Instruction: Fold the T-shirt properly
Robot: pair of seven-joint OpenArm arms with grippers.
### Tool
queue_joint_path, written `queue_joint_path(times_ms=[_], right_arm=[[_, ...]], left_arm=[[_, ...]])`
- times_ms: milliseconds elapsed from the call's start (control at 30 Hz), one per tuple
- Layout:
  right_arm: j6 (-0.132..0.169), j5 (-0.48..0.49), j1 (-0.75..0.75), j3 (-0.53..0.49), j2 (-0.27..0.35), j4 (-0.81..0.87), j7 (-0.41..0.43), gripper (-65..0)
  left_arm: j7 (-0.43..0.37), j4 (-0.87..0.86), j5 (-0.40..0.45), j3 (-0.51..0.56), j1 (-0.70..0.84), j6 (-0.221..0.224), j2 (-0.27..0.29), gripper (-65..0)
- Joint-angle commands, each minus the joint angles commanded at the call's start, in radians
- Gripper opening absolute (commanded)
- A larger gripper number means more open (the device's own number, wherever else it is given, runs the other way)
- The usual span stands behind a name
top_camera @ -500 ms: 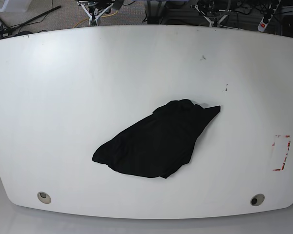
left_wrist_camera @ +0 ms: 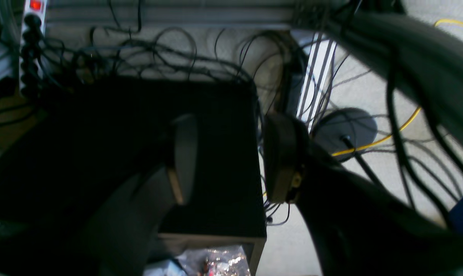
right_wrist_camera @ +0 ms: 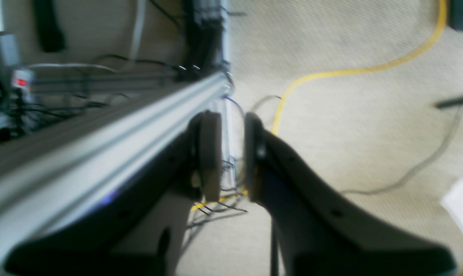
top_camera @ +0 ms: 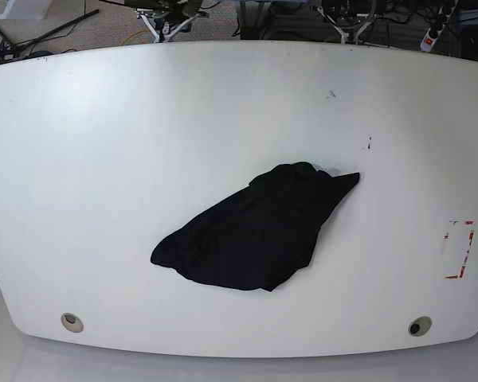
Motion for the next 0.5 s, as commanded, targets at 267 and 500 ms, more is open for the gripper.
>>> queue_joint_path(times_ms=[267,500], right_arm=[[0.002,-0.002,-0.072,0.000,0.000,0.117,0.041,-55.6],[0.008,-0.002,-0.166,0.000,0.000,0.259,-0.020,-55.6]], left_arm=[[-0.083,0.009,0.000,0.000,0.035,0.000,0.000,-39.0],[-0.164,0.009,-0.002,-0.003,0.098,0.000,0.000,-39.2]])
